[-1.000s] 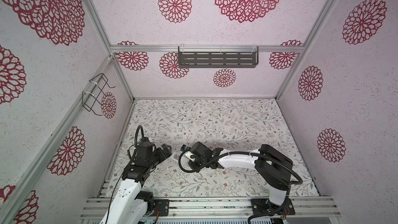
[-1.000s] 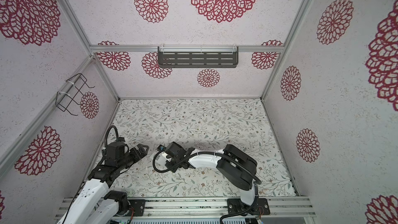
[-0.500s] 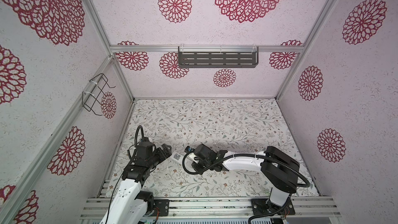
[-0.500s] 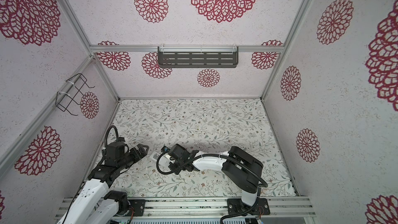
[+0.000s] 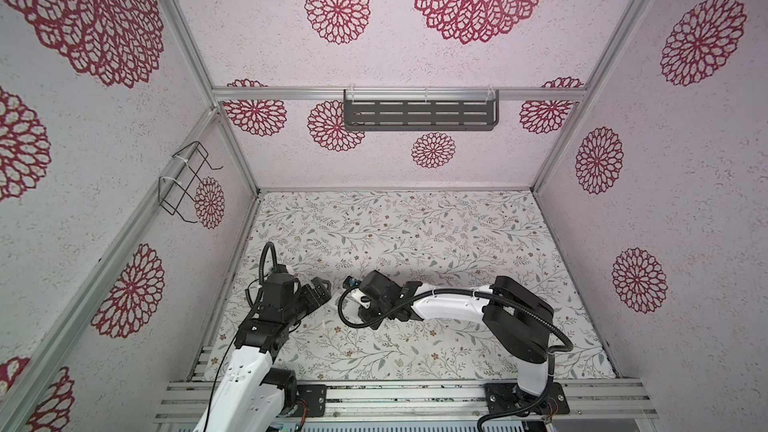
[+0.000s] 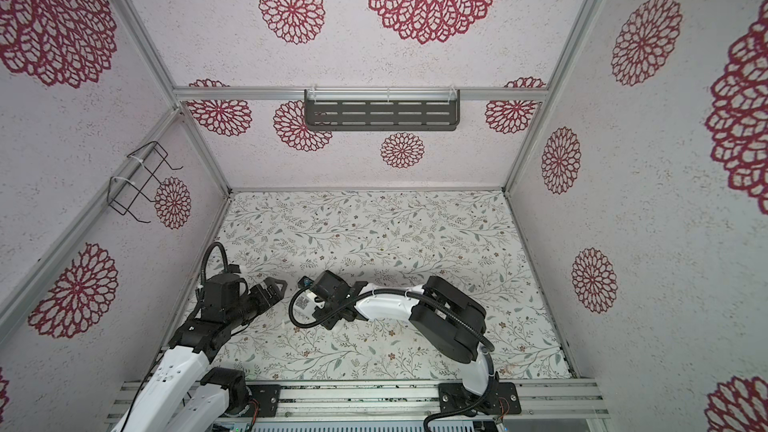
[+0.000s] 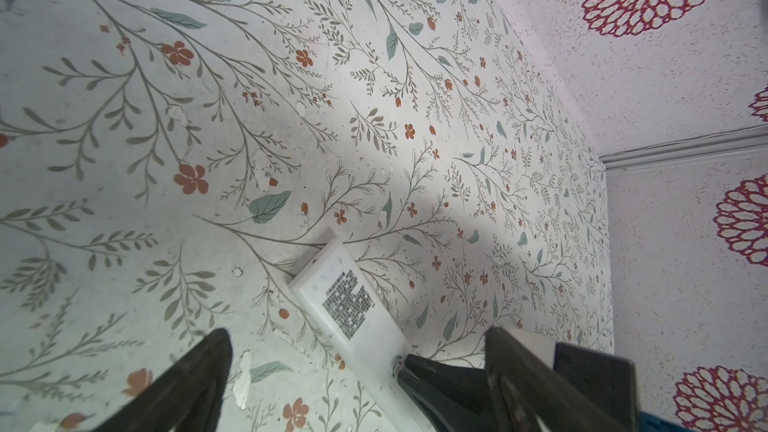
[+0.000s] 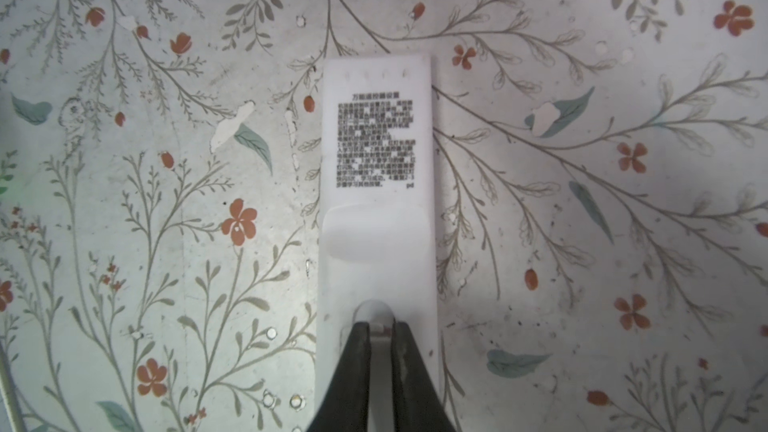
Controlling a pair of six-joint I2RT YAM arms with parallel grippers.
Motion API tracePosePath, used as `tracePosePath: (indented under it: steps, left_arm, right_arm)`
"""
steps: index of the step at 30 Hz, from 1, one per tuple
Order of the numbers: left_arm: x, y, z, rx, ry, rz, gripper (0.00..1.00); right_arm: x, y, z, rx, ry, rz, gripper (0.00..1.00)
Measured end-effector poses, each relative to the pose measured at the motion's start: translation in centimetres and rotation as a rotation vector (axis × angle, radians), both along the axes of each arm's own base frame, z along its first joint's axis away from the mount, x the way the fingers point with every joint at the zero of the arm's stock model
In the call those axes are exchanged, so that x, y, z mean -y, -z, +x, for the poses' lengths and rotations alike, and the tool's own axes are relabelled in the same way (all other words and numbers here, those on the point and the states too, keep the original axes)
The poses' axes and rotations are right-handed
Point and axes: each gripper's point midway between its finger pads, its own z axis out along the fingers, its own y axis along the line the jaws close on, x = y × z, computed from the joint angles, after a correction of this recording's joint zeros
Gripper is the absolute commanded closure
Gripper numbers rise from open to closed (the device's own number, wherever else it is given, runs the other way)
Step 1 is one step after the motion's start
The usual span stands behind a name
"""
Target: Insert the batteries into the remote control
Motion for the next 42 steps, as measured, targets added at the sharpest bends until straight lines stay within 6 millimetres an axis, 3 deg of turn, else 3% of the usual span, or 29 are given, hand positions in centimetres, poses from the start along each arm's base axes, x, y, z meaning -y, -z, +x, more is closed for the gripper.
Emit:
tracePosePath:
  steps: [2, 5, 11, 17, 22, 27, 34, 40, 42]
  left_arm:
    - [0.0, 0.0, 0.0, 0.001, -0.001, 0.000, 0.03]
    - [-0.1, 0.0, 0.0, 0.001, -0.003, 0.000, 0.03]
    - [-0.2, 0.0, 0.1, 0.001, -0.008, -0.001, 0.03]
    - [-0.2, 0.0, 0.1, 0.001, -0.009, -0.003, 0.03]
    - [-0.3, -0.1, 0.1, 0.003, -0.011, -0.003, 0.03]
    - [-0.3, -0.4, 0.1, 0.016, -0.011, -0.005, 0.03]
    - [-0.3, -0.5, 0.1, 0.022, -0.013, -0.006, 0.03]
    - [-0.3, -0.5, 0.1, 0.020, -0.013, -0.005, 0.03]
    - [-0.3, -0.4, 0.1, 0.019, -0.013, -0.005, 0.03]
  right_arm:
    - [0.1, -0.1, 0.0, 0.000, 0.002, 0.001, 0.80]
    - [1.1, -0.3, -0.2, -0.001, 0.010, -0.001, 0.68]
    - [4.1, -0.4, -1.1, -0.028, 0.033, -0.036, 0.32]
    - [4.8, -0.2, -1.5, -0.035, 0.027, -0.048, 0.18]
    - [5.0, 0.0, -1.7, -0.035, 0.017, -0.059, 0.17]
    - [3.9, 0.0, -1.1, -0.023, 0.003, -0.058, 0.16]
    - [3.2, 1.5, -0.6, -0.028, 0.001, -0.087, 0.17]
    - [2.7, 1.6, -0.2, -0.012, -0.005, -0.091, 0.26]
    - [2.4, 1.6, -0.3, -0.004, -0.013, -0.095, 0.35]
